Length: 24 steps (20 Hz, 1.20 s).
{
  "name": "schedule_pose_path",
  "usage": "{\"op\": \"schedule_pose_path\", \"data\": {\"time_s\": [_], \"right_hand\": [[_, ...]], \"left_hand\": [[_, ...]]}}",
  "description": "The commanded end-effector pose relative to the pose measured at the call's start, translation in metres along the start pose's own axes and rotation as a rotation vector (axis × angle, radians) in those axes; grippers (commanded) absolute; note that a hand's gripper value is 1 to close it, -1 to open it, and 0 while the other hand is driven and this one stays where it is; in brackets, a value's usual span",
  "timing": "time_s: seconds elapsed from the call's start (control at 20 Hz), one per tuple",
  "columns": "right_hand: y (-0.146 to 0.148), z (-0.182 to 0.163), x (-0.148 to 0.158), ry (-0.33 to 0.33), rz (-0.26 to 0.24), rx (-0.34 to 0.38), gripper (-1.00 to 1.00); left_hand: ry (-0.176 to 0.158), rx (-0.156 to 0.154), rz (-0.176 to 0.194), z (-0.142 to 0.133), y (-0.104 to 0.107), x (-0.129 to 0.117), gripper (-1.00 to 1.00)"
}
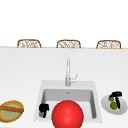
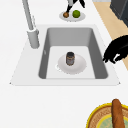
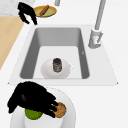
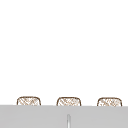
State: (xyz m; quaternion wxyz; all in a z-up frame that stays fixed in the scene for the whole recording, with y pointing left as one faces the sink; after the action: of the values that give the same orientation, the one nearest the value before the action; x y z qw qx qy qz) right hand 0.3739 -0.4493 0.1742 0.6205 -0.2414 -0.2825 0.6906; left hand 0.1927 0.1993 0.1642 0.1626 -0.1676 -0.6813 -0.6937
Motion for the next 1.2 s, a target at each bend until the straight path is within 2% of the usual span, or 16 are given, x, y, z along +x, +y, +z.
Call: {"op": "schedule_pose_path", "data": {"time_s": [0.0,0.35,0.6,0.8,0.95,1.15], "right_hand": [[0.015,0.015,-0.007,-0.032,-0.03,-0.008,-1.0],[0.033,0.035,-0.012,-0.037,-0.023,-0.021,-1.0],[0.038,0.057,-0.008,-0.054,-0.027,0.005,-1.0],[0.025,0.052,-0.003,-0.037,-0.002,0.051,-1.0],[0.019,0.041,0.001,-0.029,-0.017,0.102,-1.0],[0.023,0.029,-0.001,-0.027,-0.017,0.1,-1.0]], "left_hand": [[0.0,0.0,0.0,0.0,0.0,0.0,0.0],[0.0,0.0,0.0,0.0,0.0,0.0,0.0],[0.0,0.0,0.0,0.0,0.0,0.0,0.0],[0.0,0.0,0.0,0.0,0.0,0.0,0.0],[0.0,0.0,0.0,0.0,0.0,0.0,0.0],[0.0,0.0,0.0,0.0,0.0,0.0,0.0]]}}
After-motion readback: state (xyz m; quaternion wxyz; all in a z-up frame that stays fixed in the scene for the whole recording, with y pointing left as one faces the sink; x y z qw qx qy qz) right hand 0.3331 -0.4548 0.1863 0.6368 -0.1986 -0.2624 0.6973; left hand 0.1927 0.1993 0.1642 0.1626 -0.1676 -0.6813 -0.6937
